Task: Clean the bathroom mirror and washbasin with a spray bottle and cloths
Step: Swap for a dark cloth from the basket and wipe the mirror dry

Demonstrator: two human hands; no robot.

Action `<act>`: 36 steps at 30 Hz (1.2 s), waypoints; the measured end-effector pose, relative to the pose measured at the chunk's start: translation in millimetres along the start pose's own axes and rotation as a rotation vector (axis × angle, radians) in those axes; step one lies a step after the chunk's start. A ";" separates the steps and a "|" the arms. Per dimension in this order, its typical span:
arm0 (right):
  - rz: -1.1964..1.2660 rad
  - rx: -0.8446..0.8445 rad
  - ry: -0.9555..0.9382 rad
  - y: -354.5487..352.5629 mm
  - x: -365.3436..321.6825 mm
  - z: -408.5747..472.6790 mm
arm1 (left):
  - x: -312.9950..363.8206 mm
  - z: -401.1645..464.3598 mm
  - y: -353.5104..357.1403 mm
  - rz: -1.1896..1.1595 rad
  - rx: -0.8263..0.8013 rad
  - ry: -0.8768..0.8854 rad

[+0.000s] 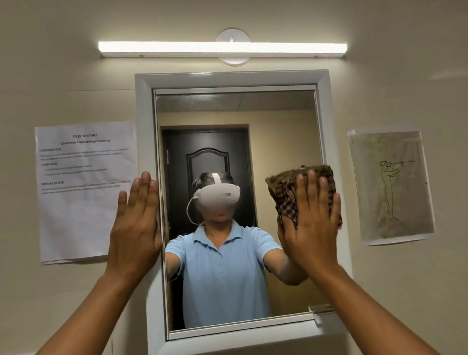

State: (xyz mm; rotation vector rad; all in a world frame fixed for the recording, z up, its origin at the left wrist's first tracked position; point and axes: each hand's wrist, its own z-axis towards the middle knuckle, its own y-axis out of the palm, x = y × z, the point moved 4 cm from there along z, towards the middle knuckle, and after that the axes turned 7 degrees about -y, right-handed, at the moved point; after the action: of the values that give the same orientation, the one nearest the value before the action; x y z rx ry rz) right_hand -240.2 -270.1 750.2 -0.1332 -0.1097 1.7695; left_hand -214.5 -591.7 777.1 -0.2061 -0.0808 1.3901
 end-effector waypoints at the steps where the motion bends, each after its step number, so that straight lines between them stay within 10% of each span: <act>1: -0.005 -0.004 0.005 2.0 -1.9 -16.2 | 0.4 -0.4 0.6 -0.004 0.001 -0.002; 22: 0.021 -0.042 -0.349 19.8 -174.6 112.3 | -5.7 -1.0 2.3 -0.152 0.011 0.014; 36: 0.028 -0.112 -0.564 31.3 -187.0 4.9 | -5.0 -37.7 6.9 -0.257 -0.051 -0.060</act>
State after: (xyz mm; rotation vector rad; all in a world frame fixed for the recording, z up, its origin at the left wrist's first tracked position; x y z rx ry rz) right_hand -234.0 -459.6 755.9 0.2895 -0.6160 1.7860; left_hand -215.4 -599.2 739.2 -0.1896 -0.1869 1.1385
